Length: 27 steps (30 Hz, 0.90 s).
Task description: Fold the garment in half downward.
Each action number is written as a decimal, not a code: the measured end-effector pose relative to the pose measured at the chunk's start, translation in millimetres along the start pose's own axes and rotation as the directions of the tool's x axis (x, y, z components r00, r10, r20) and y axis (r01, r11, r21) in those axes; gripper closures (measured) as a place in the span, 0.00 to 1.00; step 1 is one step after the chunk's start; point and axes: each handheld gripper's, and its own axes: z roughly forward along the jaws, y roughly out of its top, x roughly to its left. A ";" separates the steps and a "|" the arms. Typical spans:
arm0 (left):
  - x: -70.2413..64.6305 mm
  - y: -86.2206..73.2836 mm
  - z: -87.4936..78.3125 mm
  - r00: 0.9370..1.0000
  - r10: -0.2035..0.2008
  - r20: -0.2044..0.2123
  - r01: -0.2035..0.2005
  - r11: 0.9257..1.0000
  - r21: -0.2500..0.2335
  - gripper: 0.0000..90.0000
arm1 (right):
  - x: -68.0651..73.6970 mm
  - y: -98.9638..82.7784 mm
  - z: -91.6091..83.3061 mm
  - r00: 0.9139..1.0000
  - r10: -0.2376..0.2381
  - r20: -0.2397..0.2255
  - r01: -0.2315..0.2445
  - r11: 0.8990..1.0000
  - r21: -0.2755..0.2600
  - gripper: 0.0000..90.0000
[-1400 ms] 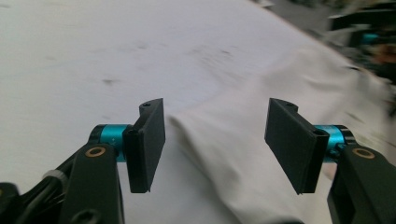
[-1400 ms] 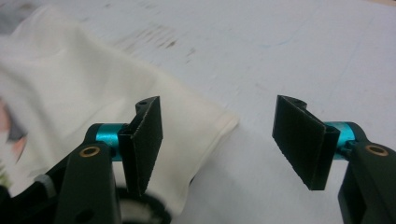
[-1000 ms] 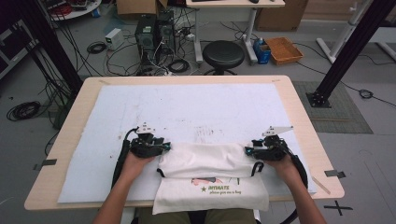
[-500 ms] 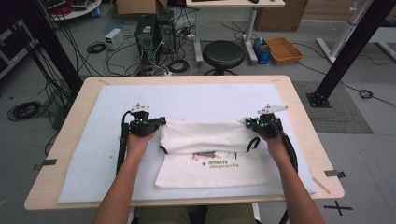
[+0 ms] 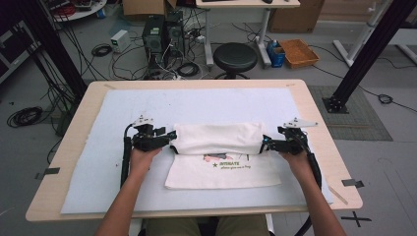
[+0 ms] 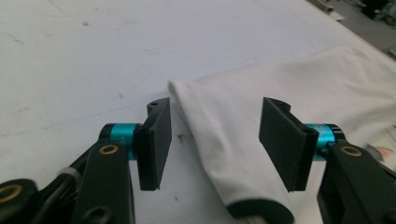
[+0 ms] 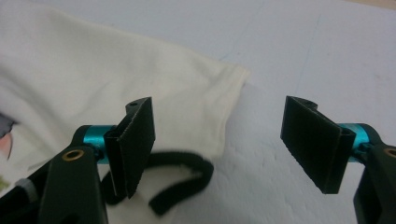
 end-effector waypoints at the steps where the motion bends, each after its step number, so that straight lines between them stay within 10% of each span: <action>1: -1.6 -3.6 -1.9 0.999 -0.003 0.033 0.003 1.000 0.003 0.44 | -0.4 -4.3 -4.6 1.000 0.002 -0.007 -0.002 1.000 -0.003 0.25; 5: -6.7 -18.1 -3.3 0.996 -0.005 0.088 0.004 1.000 0.012 0.38 | -2.4 -19.6 -16.8 0.999 0.032 -0.045 -0.033 0.999 -0.030 0.24; 16: -7.9 -24.4 0.5 0.999 -0.030 0.026 0.030 0.999 0.012 0.39 | 20.1 -10.2 5.9 0.999 0.034 -0.024 -0.033 0.999 0.028 0.39; 20: -10.4 -24.2 2.7 1.000 -0.011 0.023 0.010 0.999 0.050 0.56 | 22.3 -10.6 12.0 1.000 0.012 -0.023 -0.010 0.996 0.089 0.69; 27: -15.8 -22.8 7.4 1.000 0.016 -0.010 -0.014 0.995 0.102 0.94 | 22.9 -10.8 2.8 0.998 -0.042 -0.051 0.045 0.996 0.072 0.85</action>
